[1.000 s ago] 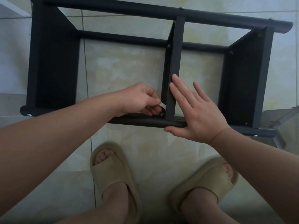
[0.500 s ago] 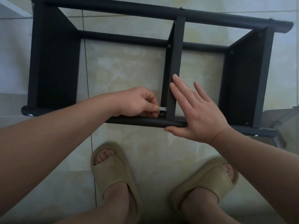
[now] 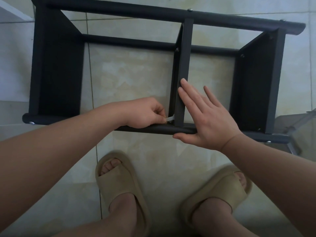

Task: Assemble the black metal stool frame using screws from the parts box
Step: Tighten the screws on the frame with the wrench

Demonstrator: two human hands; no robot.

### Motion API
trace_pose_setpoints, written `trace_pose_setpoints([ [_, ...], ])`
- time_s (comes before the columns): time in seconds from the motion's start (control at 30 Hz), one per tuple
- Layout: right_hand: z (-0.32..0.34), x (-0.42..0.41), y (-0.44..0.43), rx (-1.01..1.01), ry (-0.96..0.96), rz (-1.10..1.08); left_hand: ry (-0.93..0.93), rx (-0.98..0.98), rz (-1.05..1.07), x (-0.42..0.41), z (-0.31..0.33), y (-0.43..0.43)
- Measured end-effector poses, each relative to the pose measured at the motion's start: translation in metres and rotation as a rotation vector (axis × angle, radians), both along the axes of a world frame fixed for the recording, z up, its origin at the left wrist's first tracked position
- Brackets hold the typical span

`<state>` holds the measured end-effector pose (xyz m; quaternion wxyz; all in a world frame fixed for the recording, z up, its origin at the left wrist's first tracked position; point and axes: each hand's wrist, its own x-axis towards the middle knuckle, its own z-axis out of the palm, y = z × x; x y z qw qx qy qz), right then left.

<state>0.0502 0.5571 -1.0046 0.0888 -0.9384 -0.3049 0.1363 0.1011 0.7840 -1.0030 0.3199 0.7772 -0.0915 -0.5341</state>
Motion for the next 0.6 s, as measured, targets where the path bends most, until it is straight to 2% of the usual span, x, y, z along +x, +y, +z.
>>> trace_pose_setpoints([
  [0.17,0.012,0.000,0.000,-0.096,0.084,-0.009,-0.241,0.258,-0.282,0.009,0.022,-0.004],
  [0.27,0.021,0.000,0.003,-0.101,0.171,-0.049,-0.258,0.299,-0.354,0.019,0.044,-0.004],
  [0.43,0.066,-0.011,-0.025,-0.058,0.240,-0.213,-0.398,0.271,-0.371,0.032,0.097,-0.022],
  [0.6,0.115,-0.021,-0.101,-0.148,0.217,-0.342,-0.526,0.145,-0.321,0.030,0.141,-0.074],
])
